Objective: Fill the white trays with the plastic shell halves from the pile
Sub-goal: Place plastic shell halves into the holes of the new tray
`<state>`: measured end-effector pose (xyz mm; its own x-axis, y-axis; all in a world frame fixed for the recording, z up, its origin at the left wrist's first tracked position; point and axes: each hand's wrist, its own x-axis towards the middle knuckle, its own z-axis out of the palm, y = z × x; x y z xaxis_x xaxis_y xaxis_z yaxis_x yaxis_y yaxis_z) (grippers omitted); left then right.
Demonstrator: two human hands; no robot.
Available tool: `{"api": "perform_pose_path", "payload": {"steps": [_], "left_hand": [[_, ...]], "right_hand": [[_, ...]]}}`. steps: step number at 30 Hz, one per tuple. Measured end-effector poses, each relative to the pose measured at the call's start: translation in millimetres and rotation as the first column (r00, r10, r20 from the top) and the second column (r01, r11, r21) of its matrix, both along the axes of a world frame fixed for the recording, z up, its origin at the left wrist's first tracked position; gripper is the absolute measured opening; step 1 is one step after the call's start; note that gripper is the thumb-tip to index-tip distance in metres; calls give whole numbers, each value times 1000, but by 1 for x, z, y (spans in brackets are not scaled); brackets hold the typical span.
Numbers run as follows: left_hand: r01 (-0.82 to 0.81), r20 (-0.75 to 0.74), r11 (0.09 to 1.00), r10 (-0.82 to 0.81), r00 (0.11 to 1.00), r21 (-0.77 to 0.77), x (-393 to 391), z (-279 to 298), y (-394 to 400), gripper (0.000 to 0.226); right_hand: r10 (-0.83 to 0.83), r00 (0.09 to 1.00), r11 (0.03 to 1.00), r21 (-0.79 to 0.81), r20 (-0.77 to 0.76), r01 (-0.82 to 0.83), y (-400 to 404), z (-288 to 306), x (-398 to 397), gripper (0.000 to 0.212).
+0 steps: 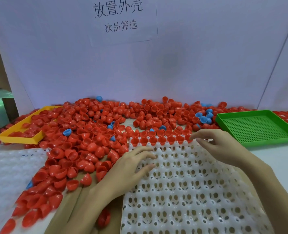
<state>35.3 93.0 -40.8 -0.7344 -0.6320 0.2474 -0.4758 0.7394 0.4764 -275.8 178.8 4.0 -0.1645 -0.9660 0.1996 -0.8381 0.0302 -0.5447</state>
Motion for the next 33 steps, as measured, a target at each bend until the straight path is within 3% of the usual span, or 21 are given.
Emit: {"api": "perform_pose_path", "payload": {"steps": [5,10,14,18,22,26,30,33], "left_hand": [[26,-3,998,-26,1000,56,3,1,-5,33],[0,-36,991,5,999,136,-8,17,-11,25],[-77,-113,996,82,990,43,-41,43,-44,20],[-191,100,974,203,974,-119,-78,55,-101,32],[-145,293,988,153,944,-49,-90,50,-140,33],[-145,331,989,141,933,-13,-89,32,-160,49],[-158,392,984,177,903,-82,-84,23,-162,43],[-159,307,983,180,934,-93,-78,26,-158,41]], "right_hand": [[64,998,993,99,2,-64,2,-10,-5,34],[12,999,1000,-11,-45,-12,-2,-20,2,37],[-13,997,1000,-28,-74,11,-4,-23,5,38],[-11,998,999,-35,-62,9,-2,-23,5,40],[12,1000,1000,-27,-29,-13,-2,-23,4,40],[28,999,999,-17,-22,-28,-4,-26,2,39],[30,999,999,-13,-26,-31,-5,-26,4,40],[34,999,999,-16,-23,-35,-5,-25,4,40]]}}
